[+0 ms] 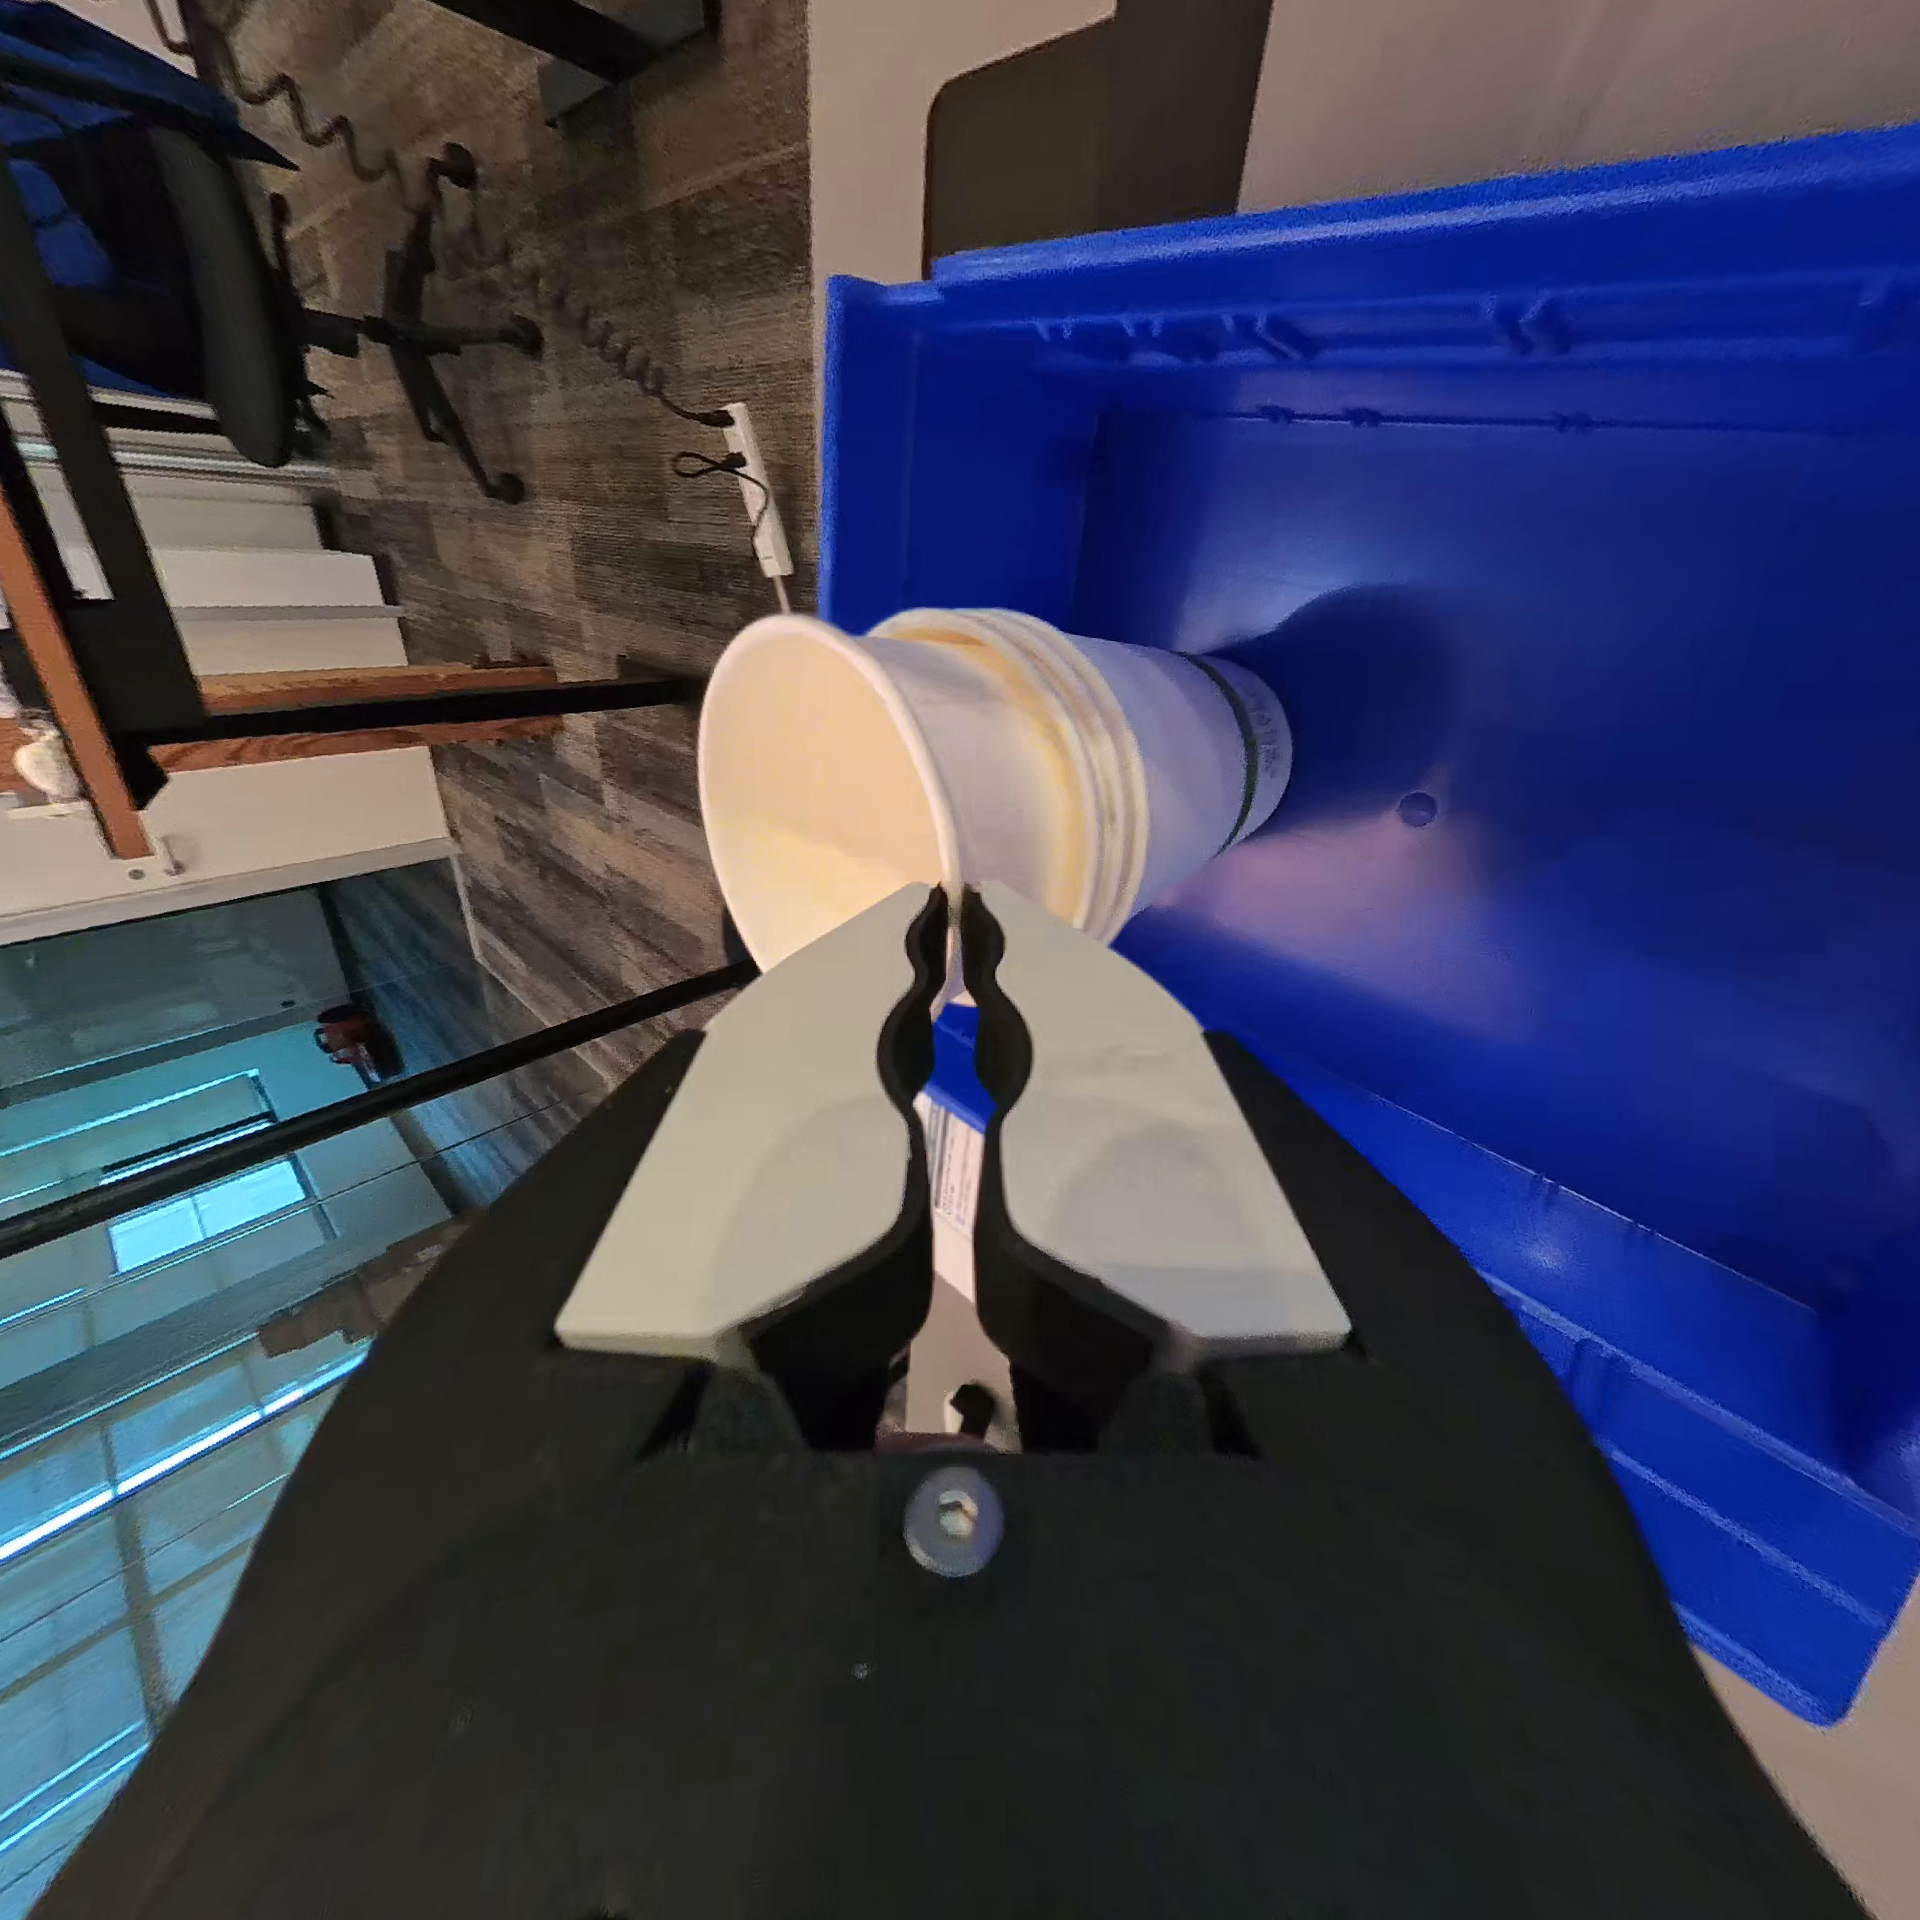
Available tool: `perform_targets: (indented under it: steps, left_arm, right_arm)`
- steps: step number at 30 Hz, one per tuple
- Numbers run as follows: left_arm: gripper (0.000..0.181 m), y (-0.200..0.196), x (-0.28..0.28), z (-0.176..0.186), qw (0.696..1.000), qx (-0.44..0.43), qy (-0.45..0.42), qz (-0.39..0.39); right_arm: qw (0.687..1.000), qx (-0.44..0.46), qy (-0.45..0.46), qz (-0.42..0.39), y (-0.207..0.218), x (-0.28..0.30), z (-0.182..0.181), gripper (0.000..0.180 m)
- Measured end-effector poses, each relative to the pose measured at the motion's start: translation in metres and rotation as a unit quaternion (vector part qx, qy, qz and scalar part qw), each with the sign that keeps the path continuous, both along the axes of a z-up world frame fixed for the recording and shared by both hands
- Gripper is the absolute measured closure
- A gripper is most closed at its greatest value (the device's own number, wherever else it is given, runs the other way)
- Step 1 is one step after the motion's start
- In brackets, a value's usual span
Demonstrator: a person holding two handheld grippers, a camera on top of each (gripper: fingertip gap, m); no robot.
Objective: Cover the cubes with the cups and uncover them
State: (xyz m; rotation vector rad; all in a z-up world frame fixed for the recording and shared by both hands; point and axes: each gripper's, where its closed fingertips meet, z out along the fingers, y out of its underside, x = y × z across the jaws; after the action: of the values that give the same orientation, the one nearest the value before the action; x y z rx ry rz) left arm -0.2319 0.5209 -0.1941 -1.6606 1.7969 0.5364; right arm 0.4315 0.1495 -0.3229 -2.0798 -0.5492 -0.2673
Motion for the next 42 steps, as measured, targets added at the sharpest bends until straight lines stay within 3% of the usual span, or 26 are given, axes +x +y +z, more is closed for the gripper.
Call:
perform_targets:
  steps: [16, 24, 28, 31, 35, 42]
  left_arm:
    - [0.178, -0.035, 0.001, 0.116, 0.987, 0.154, -0.046, 0.015]
    - [0.178, -0.118, 0.018, 0.181, 0.956, 0.193, -0.222, 0.007]
    - [0.178, -0.182, 0.033, 0.194, 0.915, 0.205, -0.347, -0.005]
    - [0.178, -0.235, 0.05, 0.192, 0.872, 0.18, -0.454, -0.026]
    - [0.178, -0.291, 0.075, 0.177, 0.844, 0.164, -0.508, -0.049]
    - [0.178, -0.369, 0.126, 0.163, 0.762, 0.085, -0.633, -0.103]
  right_arm:
    - [1.0, 0.003, -0.002, -0.001, 0.0, 0.0, 0.001, 0.121]
    - [1.0, 0.021, 0.005, -0.005, 0.0, 0.001, 0.007, 0.115]
    - [0.994, 0.101, 0.038, -0.006, -0.006, -0.001, 0.044, 0.119]
    - [0.983, 0.164, 0.07, 0.031, -0.013, -0.029, 0.102, 0.119]
    - [0.959, 0.218, 0.121, 0.132, -0.026, -0.112, 0.169, 0.118]
    - [0.902, 0.227, 0.202, 0.307, -0.057, -0.268, 0.221, 0.118]
